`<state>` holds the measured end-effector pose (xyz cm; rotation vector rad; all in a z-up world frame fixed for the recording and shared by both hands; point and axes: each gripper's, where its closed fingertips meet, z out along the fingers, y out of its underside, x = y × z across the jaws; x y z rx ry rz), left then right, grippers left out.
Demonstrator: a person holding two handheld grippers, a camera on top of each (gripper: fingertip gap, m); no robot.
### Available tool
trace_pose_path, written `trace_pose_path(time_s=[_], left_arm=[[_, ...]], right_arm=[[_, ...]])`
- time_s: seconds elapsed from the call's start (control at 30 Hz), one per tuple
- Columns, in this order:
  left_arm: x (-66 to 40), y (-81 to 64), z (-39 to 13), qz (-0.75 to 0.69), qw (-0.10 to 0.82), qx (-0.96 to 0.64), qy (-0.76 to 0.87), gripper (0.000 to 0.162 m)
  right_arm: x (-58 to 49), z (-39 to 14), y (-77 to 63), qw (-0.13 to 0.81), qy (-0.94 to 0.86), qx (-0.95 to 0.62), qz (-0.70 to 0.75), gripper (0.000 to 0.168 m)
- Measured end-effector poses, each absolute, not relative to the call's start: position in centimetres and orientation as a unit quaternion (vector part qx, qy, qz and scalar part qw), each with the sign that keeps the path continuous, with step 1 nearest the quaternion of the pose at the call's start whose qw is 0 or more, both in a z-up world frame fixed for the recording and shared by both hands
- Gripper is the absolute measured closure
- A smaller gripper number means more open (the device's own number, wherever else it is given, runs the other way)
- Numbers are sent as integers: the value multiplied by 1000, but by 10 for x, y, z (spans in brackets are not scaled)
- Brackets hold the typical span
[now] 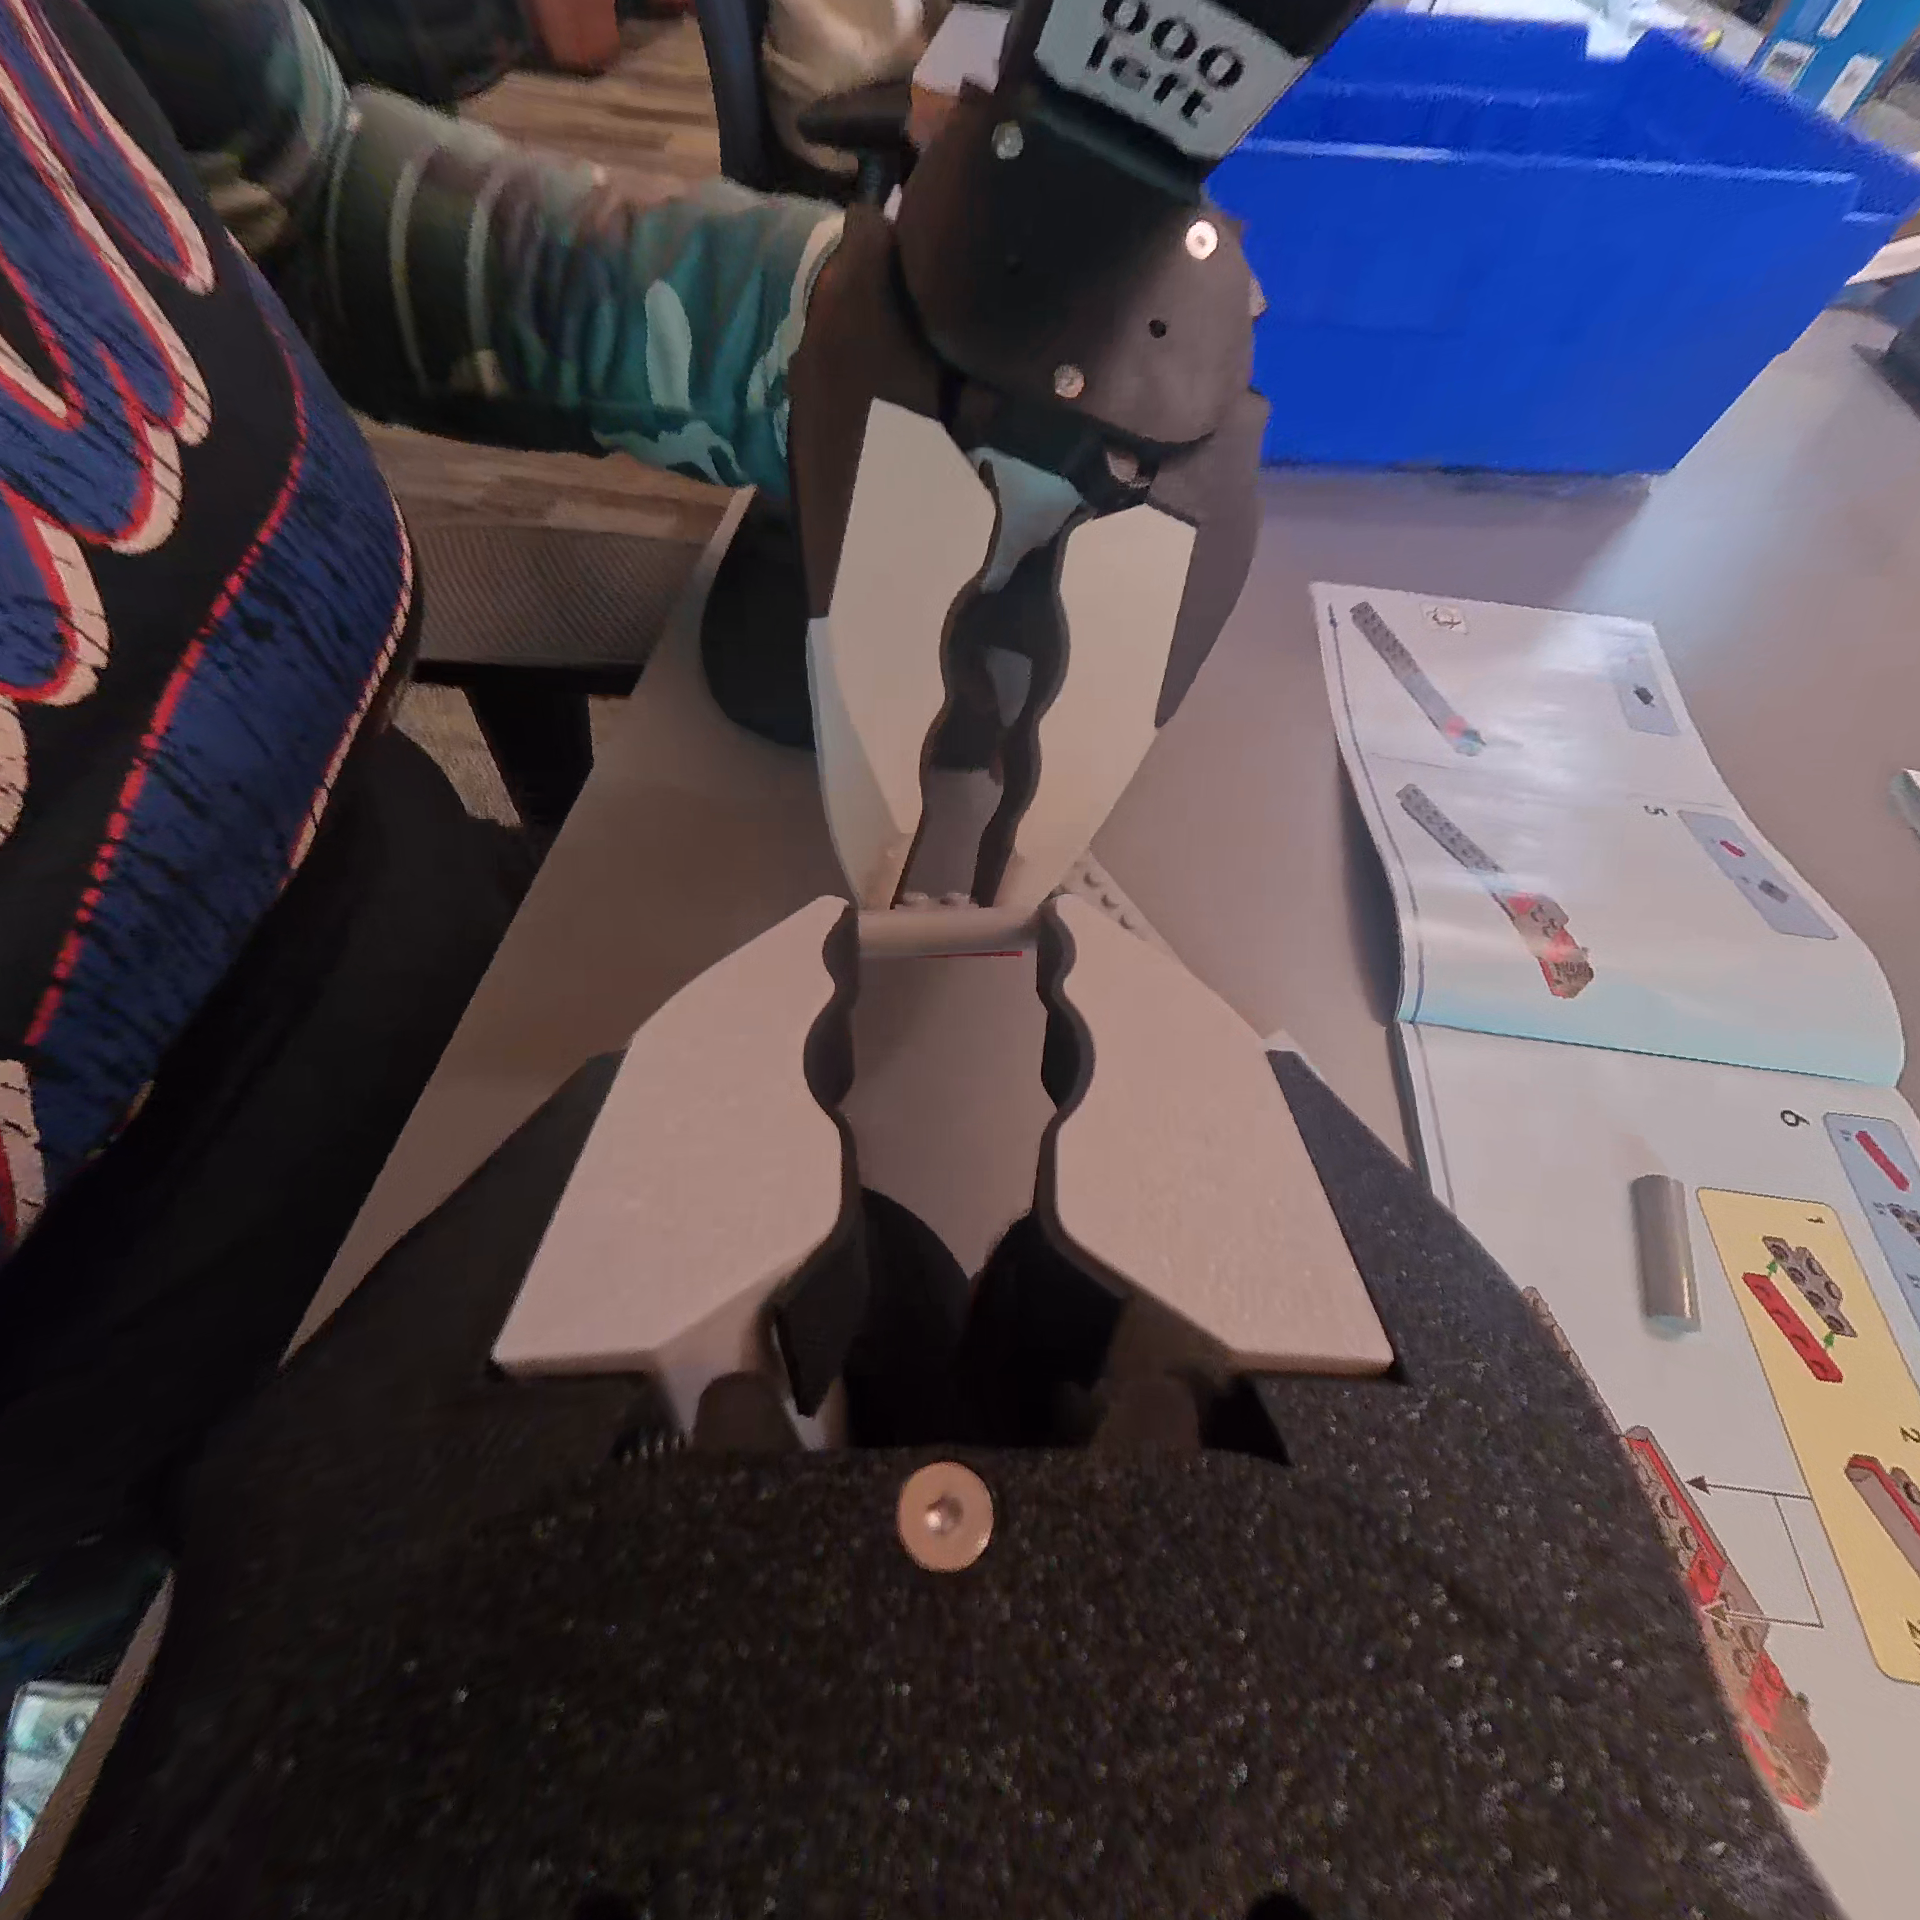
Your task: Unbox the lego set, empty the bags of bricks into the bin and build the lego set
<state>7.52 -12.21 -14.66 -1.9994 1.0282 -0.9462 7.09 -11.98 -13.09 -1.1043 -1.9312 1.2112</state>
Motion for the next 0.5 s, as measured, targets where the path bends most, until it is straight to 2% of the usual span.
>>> trace_pose_path(time_s=[0.2,0.5], left_arm=[[69,-117,-118,-391,422,-736,357,147],[59,-120,-103,-445,445,-707,322,147]], right_arm=[[63,-102,-117,321,-663,-413,536,135],[52,-87,-120,331,-653,-368,573,135]])
